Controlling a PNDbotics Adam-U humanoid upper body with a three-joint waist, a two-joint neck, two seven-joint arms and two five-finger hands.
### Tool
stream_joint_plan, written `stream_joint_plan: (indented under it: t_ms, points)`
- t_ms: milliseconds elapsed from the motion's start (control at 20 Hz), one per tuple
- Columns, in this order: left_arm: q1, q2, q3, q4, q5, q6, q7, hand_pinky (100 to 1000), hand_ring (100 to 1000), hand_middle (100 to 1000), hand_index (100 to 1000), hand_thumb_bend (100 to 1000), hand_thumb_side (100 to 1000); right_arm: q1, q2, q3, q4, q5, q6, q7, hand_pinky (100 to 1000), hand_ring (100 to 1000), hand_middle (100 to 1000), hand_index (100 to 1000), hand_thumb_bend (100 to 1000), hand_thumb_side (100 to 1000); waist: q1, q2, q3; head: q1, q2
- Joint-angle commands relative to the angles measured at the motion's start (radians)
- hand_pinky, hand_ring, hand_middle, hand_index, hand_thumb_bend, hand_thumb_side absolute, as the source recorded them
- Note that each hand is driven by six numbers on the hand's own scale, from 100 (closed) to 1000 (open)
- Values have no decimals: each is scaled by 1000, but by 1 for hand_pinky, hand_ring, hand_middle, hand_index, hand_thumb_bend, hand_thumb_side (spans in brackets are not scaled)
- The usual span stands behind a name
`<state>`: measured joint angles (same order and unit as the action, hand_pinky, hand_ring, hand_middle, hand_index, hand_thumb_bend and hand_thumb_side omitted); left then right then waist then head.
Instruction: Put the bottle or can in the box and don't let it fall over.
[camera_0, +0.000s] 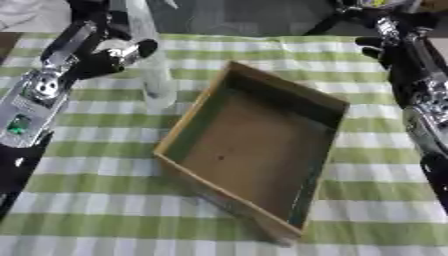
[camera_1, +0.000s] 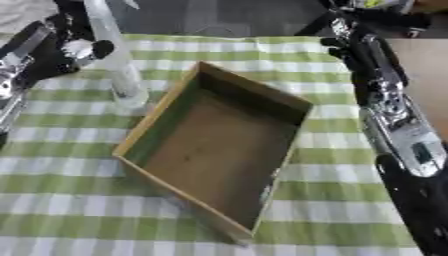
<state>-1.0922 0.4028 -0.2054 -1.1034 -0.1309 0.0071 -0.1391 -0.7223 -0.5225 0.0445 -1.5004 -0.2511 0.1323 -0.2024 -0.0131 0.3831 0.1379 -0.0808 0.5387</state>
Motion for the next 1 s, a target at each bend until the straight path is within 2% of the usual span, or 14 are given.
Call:
stream_joint_plan:
  t_ms: [50,500,1000]
  points:
    - [-28,19,15,-8,-4,-4,11,1000,797,825,875,667,580,-20,-17,-2,-7,-5,-2,3,899,809,867,866,100,748,3,-20,1,1,-17]
    - [-48,5,24,10,4,-18,19,1000,793,830,874,663,582,-26,-17,-1,-6,-5,-1,4,900,809,868,867,100,750,4,-7,-16,14,-35]
    - [-64,-9,22,19,-5,-25,18,1000,792,833,874,667,583,-31,-15,-2,-7,-9,-1,3,900,809,867,867,100,753,9,11,-34,18,-41]
